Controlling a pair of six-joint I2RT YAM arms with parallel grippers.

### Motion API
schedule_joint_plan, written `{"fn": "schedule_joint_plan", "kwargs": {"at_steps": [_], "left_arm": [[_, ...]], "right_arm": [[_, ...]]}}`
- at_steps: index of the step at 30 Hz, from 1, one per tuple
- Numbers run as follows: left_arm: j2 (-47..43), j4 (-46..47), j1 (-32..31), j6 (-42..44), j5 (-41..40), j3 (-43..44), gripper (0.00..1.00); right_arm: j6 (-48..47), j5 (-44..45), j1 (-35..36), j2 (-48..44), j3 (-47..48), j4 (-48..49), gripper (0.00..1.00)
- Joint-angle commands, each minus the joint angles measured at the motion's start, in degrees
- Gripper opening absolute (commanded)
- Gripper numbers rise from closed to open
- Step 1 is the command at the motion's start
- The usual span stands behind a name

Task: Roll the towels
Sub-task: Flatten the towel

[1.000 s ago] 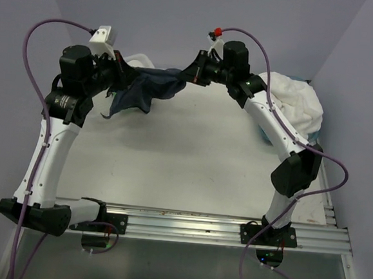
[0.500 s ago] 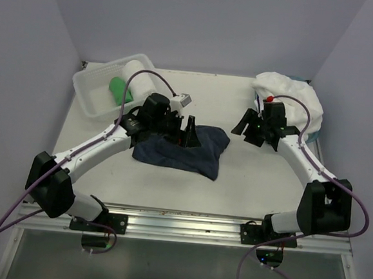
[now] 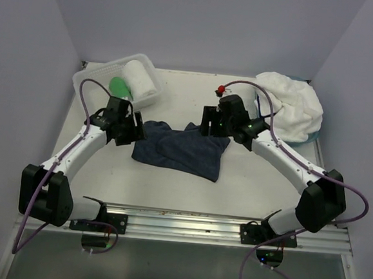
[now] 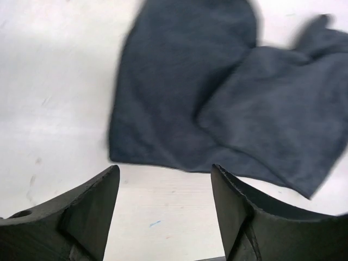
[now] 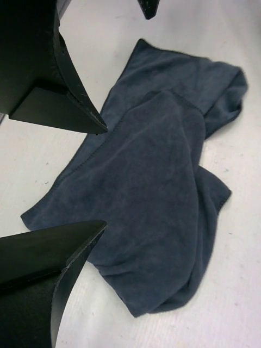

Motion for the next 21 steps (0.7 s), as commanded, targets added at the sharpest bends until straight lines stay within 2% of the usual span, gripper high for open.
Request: {"fn": "schedule_joint_plan", "kwargs": {"at_steps": [1, 6, 9, 16, 17, 19, 20, 21], "left_arm": [[-0.5, -6.7, 1.1, -5.8, -7.8, -3.3, 0.73], [3.0, -3.7, 2.2, -6.4, -9.7, -6.2, 0.72], [6.6, -1.9, 2.3, -6.4, -11.1, -5.7, 0.68], [12.9, 3.2, 2.3, -6.6, -8.0, -7.1, 0.56], [13.2, 4.0, 2.3, -6.7, -7.5, -7.6, 0.53], [13.9, 5.9, 2.3, -6.9, -5.5, -7.8, 0.38], [14.0, 6.3, 2.3, -6.7, -5.5, -7.8, 0.2], [13.9, 6.6, 2.3, -6.3, -4.2, -7.7, 0.09]], "right_arm": [[-2.1, 4.9, 2.4, 3.2, 2.2, -2.0, 0.68], [-2.4, 6.0, 5.6, 5.7, 4.4, -3.0, 0.68], [-3.1, 6.8, 6.6, 6.6, 5.6, -3.4, 0.67], [-4.8, 9.8, 10.5, 10.5, 9.7, -6.0, 0.67], [-4.9, 10.8, 11.5, 12.0, 10.5, -6.5, 0.68], [-5.2, 11.6, 12.9, 14.0, 12.9, -7.6, 0.68], [-5.3, 12.2, 14.3, 16.3, 13.8, -8.0, 0.69], [-5.3, 12.7, 14.9, 17.3, 15.6, -8.2, 0.7]]}}
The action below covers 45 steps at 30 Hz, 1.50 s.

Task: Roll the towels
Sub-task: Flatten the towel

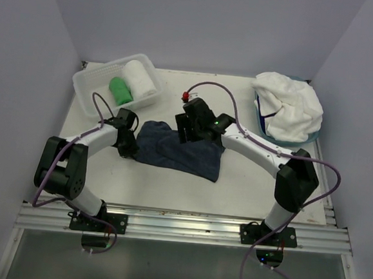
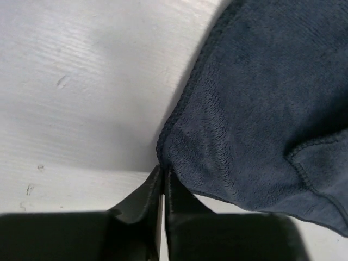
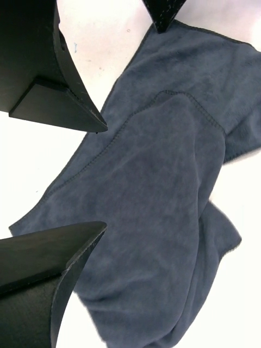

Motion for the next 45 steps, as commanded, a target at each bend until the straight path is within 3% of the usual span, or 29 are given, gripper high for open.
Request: {"fn": "schedule_joint_plan", "kwargs": {"at_steps": [1, 7, 19, 32, 34, 37, 38, 40, 41, 43, 44, 45], "left_arm": [[0.1, 4.9, 0.3, 0.3, 2.7, 0.0, 0.0], [-2.3, 4.5, 0.3, 1.6, 1.9, -1.7, 0.0], [-4.8, 5.1, 0.3, 1.7, 2.7, -2.9, 0.0], [-6.6, 5.0, 0.3, 2.0, 2.4, -2.0, 0.0], [-6.6, 4.7, 0.3, 2.1, 2.3, -1.8, 0.0], [-6.6, 4.5, 0.3, 2.4, 2.3, -1.4, 0.0], [-6.7, 4.4, 0.3, 2.5, 2.2, -1.4, 0.0], [-6.8, 4.4, 0.3, 2.7, 2.0, -1.3, 0.0], [-6.9, 4.4, 0.3, 2.7, 2.0, -1.3, 0.0], [-7.0, 4.3, 0.3, 2.8, 2.0, -1.2, 0.0], [-7.0, 4.3, 0.3, 2.8, 2.0, -1.2, 0.0], [-6.9, 4.3, 0.3, 2.9, 2.0, -1.1, 0.0]], "right_arm": [[-1.8, 3.5, 3.0, 4.4, 5.0, -2.3, 0.71], [-2.2, 9.6, 4.5, 11.9, 12.3, -7.0, 0.74], [-2.1, 3.3, 4.4, 15.0, 13.3, -6.3, 0.68], [-0.4, 3.9, 9.6, 30.3, 26.9, -7.0, 0.72], [-0.7, 4.6, 9.6, 33.0, 29.1, -7.6, 0.68], [-0.8, 6.2, 9.3, 34.6, 31.8, -8.6, 0.54], [-0.7, 6.4, 9.2, 34.7, 32.0, -8.4, 0.44], [-0.5, 6.5, 8.4, 35.1, 31.9, -8.2, 0.36], [-0.4, 6.6, 8.0, 35.1, 32.0, -8.2, 0.25], [-0.1, 6.7, 7.2, 35.1, 31.8, -8.2, 0.12], [-0.1, 6.7, 7.0, 34.4, 31.7, -8.2, 0.0], [-0.1, 7.6, 6.9, 33.8, 31.1, -8.2, 0.0]]}}
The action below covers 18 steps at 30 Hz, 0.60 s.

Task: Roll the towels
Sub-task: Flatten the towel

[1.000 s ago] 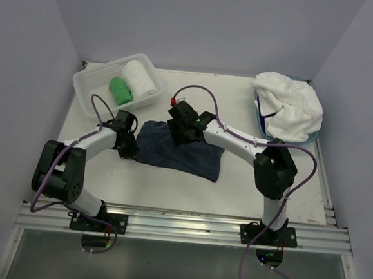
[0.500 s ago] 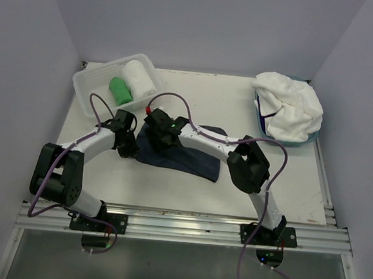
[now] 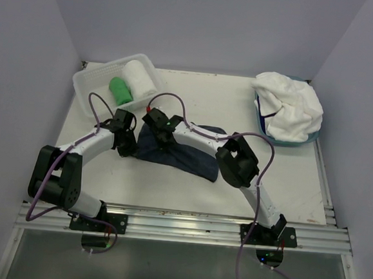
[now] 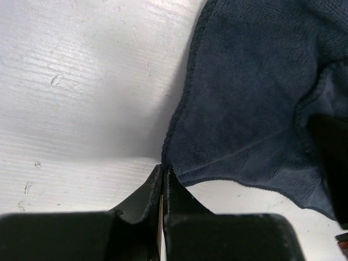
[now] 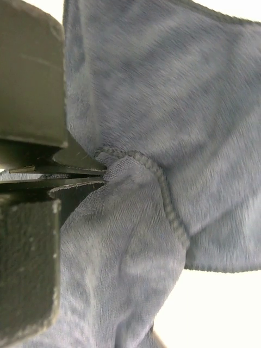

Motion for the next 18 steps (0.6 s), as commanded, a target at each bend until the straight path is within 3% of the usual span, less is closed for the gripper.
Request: {"fn": "schedule_joint_plan", "kwargs": {"at_steps": [1, 4, 6, 12, 13, 14, 18], "left_arm": [[-1.6, 0.8, 0.3, 1.2, -0.2, 1.7, 0.0], [-1.5, 0.5, 0.3, 1.5, -1.6, 2.2, 0.0], [-1.3, 0.6, 0.4, 1.7, -1.8, 2.4, 0.0], [-0.1, 1.0, 0.4, 1.7, -1.4, 2.8, 0.0], [-0.2, 1.0, 0.4, 1.6, -1.4, 2.8, 0.0], [-0.3, 1.0, 0.4, 1.6, -1.4, 2.8, 0.0], [-0.7, 0.7, 0.4, 1.8, -1.7, 2.8, 0.0]], "right_arm": [[0.2, 3.2, -1.4, -2.4, 1.1, -0.3, 0.0], [-0.1, 3.1, -2.8, -6.7, -1.7, 0.9, 0.0], [-0.6, 2.5, -3.4, -9.6, -4.2, 1.9, 0.07], [-0.6, -0.1, -4.0, -9.5, -5.4, 2.1, 0.13], [-0.2, -1.2, -4.0, -9.0, -5.4, 2.0, 0.12], [0.0, -1.6, -4.0, -9.0, -5.9, 2.3, 0.0], [1.0, -3.6, -4.5, -9.4, -6.5, 3.3, 0.0]]}}
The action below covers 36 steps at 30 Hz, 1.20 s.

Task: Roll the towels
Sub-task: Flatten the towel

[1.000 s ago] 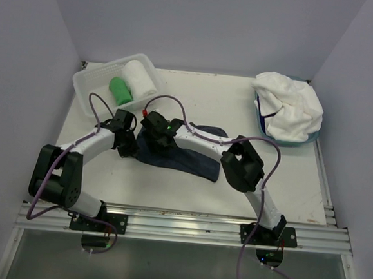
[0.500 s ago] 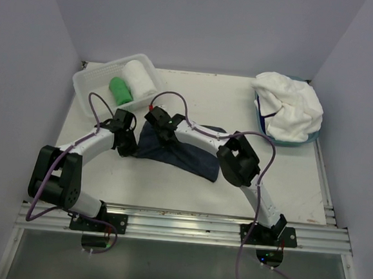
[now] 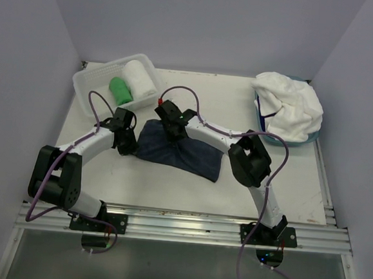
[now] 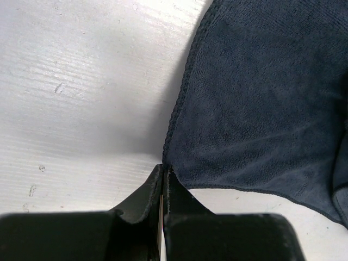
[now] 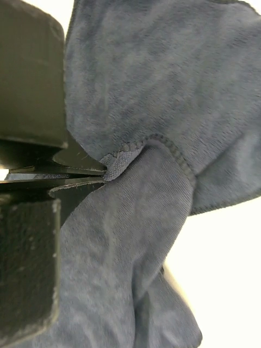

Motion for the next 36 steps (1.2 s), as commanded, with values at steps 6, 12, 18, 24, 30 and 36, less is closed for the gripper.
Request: {"fn": "schedule_joint_plan", "kwargs": {"at_steps": [6, 12, 18, 24, 30, 36], "left_arm": [[0.2, 0.1, 1.0, 2.1, 0.0, 4.9, 0.0], [6.3, -7.2, 4.3, 5.6, 4.5, 28.8, 0.0], [5.7, -11.8, 12.4, 7.8, 11.1, 45.4, 0.0], [-3.3, -10.2, 17.5, 6.8, 15.2, 31.7, 0.0], [-12.8, -9.6, 17.7, 6.2, 14.7, 10.2, 0.0], [-13.5, -9.0, 17.7, 7.4, 14.0, 2.6, 0.0]], "right_arm": [[2.0, -7.0, -6.9, -5.7, 2.4, 1.5, 0.0], [1.9, -10.2, -17.9, -8.3, 18.4, -3.5, 0.0], [1.3, -5.7, -22.0, -17.2, 22.7, -5.6, 0.0], [2.8, 1.2, -23.8, -38.1, -6.9, 2.9, 0.0], [7.9, 6.4, -23.9, -50.9, -35.8, -0.6, 0.17], [8.2, 7.8, -25.9, -52.0, -40.8, -3.7, 0.68]]}}
